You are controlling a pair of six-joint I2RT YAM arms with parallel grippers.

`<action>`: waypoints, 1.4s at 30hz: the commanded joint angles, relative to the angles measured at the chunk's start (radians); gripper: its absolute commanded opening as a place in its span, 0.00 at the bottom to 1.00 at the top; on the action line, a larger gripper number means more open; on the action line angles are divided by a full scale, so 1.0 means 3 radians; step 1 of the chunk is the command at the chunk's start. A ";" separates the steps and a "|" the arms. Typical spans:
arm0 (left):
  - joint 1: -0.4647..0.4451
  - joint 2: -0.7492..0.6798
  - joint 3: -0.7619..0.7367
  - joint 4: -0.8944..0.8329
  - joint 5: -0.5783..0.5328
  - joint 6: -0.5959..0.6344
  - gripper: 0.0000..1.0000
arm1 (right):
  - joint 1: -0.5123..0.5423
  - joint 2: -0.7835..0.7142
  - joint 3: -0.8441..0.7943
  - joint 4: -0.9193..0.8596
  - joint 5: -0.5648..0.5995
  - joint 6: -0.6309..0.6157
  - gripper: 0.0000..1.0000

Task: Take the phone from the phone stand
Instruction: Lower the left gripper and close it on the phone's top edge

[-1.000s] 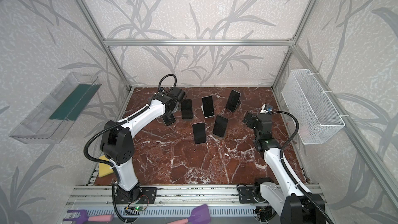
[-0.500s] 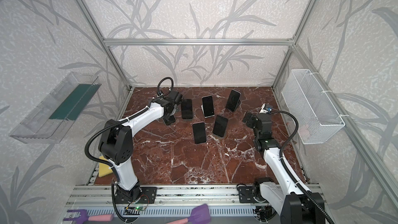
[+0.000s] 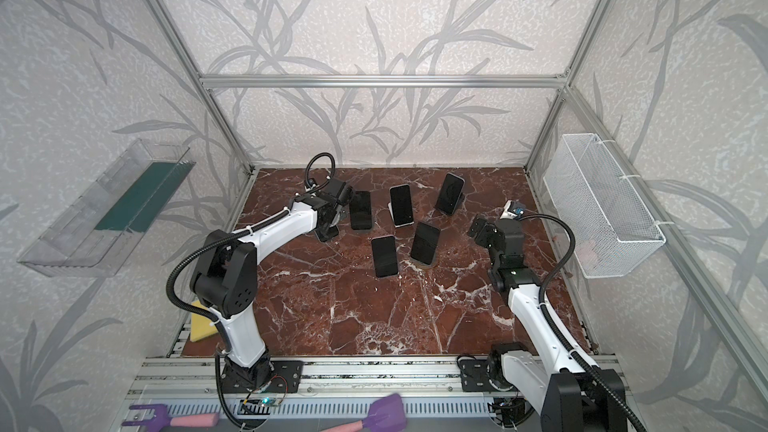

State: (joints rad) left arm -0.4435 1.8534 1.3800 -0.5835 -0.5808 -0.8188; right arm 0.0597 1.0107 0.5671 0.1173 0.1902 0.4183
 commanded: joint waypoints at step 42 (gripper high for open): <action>0.0081 -0.0033 -0.0718 0.1351 -0.0042 0.0626 0.84 | 0.0016 0.0036 -0.0055 0.0187 -0.0194 0.0022 0.99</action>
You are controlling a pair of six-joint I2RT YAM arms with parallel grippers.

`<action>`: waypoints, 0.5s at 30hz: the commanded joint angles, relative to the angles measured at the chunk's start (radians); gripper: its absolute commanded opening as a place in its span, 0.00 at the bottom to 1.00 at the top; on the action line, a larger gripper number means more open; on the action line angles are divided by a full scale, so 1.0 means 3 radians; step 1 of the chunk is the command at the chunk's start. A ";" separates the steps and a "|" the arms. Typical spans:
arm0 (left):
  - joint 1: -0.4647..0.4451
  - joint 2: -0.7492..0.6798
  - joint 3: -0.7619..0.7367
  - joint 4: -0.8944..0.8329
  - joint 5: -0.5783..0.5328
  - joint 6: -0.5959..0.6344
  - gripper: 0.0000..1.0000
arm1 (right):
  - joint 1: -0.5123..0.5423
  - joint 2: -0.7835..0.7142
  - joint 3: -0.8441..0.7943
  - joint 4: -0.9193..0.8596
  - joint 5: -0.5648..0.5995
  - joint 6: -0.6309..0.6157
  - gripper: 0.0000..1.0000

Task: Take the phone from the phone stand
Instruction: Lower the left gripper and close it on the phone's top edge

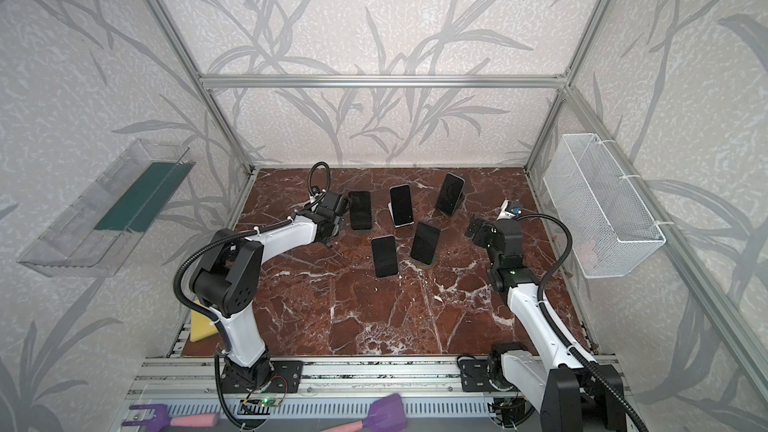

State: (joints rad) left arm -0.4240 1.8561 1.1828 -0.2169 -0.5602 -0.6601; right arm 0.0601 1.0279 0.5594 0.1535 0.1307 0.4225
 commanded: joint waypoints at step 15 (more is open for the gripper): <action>0.0053 -0.0072 -0.0209 0.0397 -0.0045 0.0372 0.83 | 0.0014 -0.0011 -0.0029 0.0061 0.0035 0.0008 0.99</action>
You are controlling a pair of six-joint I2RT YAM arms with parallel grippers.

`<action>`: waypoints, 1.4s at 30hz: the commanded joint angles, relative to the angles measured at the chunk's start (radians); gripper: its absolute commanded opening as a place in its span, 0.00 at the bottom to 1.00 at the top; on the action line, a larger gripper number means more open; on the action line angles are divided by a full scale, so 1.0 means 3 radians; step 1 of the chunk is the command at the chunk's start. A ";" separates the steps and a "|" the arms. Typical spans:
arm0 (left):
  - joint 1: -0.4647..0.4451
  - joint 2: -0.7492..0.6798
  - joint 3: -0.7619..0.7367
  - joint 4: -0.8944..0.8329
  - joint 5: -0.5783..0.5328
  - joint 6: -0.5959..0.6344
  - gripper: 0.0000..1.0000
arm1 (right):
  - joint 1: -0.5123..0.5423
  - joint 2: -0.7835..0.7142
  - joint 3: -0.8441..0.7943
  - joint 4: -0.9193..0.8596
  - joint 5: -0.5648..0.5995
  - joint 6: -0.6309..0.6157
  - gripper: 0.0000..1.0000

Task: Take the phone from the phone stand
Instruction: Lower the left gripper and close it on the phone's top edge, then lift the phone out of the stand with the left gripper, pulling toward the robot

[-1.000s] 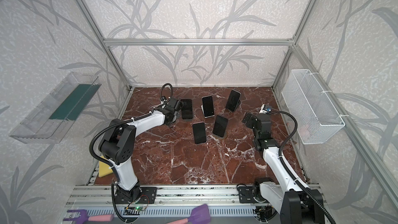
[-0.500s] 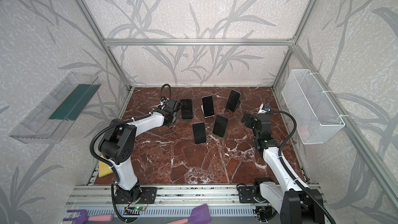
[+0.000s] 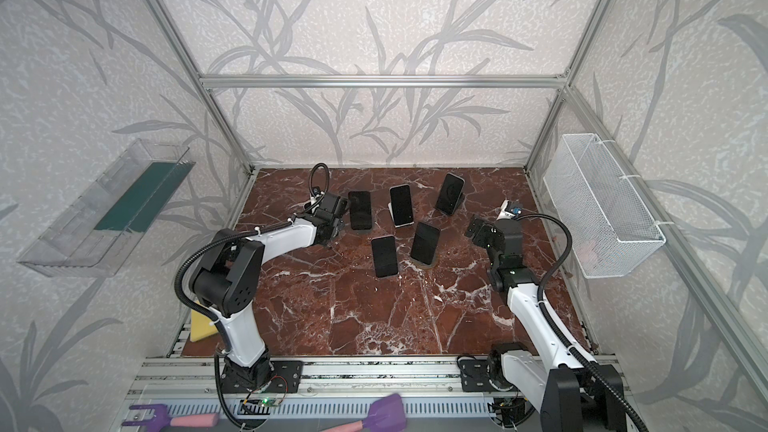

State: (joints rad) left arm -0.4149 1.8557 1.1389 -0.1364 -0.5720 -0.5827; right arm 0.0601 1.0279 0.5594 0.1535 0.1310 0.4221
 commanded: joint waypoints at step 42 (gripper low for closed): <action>0.0099 -0.1169 -0.0222 0.0010 0.0460 0.0711 0.54 | 0.0015 -0.0017 -0.0082 0.0179 -0.0017 0.0058 0.99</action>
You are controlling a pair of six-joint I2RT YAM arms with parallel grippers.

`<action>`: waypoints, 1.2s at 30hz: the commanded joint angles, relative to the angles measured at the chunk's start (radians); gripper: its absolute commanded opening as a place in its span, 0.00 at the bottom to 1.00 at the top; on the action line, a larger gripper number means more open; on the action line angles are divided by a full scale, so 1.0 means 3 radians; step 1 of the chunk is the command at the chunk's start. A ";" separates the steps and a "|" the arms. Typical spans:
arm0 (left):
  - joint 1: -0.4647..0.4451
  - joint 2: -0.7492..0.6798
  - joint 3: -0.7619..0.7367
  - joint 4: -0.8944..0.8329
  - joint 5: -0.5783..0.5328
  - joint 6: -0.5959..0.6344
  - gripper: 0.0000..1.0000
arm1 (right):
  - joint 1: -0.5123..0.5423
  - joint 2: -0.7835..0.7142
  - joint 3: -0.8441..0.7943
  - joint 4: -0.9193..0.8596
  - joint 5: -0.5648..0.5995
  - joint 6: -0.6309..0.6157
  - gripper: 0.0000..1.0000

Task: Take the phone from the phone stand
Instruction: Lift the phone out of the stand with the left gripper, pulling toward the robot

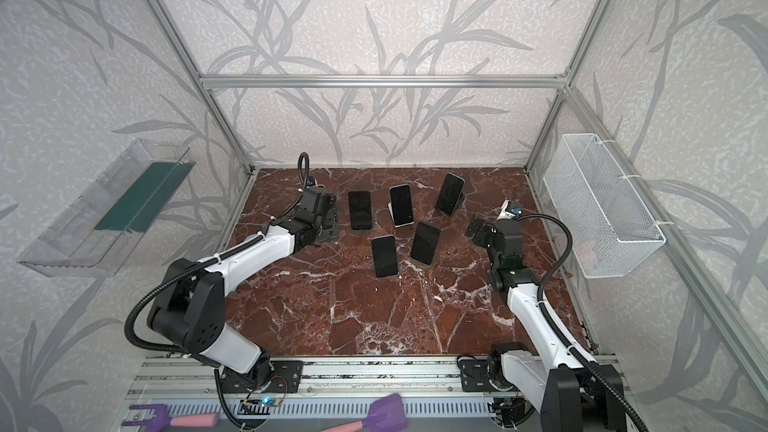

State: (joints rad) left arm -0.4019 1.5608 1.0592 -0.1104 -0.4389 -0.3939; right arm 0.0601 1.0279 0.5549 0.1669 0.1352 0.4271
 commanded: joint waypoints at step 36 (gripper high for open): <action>0.1398 0.0854 0.0778 -0.0847 0.1041 0.0468 0.52 | 0.0014 0.0034 -0.0090 0.0179 -0.0143 0.0064 0.98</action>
State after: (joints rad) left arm 0.0029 1.7992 1.2373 -0.3344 -0.1722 -0.2935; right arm 0.0601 1.0290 0.5388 0.1837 0.1028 0.4404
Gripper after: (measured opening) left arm 0.724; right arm 0.981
